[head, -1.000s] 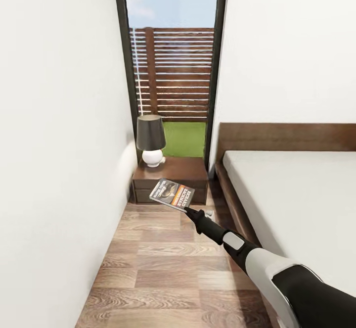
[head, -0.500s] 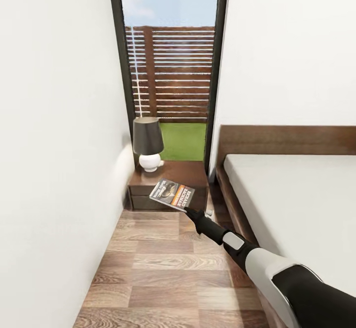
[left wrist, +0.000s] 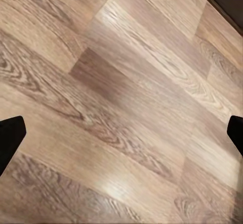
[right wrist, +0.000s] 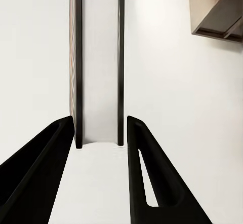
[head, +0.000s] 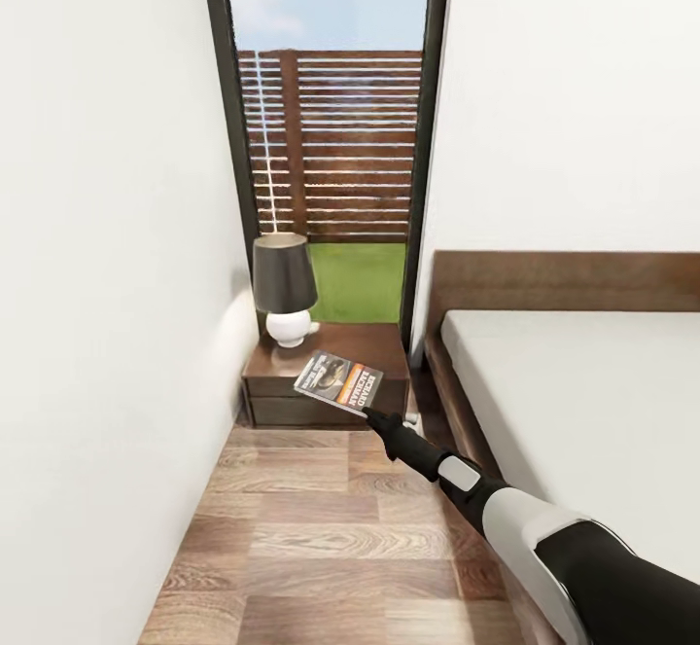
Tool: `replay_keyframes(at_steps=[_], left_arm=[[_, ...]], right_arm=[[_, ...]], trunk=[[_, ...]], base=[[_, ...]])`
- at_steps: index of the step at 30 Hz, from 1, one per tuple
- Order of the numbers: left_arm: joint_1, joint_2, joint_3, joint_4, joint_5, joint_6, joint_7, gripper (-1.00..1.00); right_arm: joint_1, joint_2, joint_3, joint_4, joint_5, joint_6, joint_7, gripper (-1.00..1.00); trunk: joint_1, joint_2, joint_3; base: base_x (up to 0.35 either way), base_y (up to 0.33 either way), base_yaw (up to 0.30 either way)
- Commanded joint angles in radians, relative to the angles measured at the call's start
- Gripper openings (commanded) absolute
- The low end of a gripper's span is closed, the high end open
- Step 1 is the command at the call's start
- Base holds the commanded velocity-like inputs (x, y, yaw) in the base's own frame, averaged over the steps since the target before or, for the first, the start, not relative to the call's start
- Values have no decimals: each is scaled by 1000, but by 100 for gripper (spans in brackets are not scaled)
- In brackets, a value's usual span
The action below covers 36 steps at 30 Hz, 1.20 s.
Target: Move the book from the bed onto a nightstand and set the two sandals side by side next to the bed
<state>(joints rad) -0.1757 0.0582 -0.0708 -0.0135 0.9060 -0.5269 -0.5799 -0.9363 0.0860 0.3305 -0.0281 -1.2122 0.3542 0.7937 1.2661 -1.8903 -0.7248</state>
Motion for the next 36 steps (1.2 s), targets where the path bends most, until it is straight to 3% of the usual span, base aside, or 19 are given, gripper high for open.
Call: replay_keyframes(at_steps=[1,36], left_arm=[[-1,0,-7,1,10,-2,-5,100],[-1,0,-7,1,10,-2,-5,100]], right_arm=[[-1,0,-1,0,-13,9,2,-100],[-1,1,-1,2,-13,9,2,-100]], trunk=[[0,0,-1],[0,0,-1]], base=[[222,-11,0],[216,-1,0]])
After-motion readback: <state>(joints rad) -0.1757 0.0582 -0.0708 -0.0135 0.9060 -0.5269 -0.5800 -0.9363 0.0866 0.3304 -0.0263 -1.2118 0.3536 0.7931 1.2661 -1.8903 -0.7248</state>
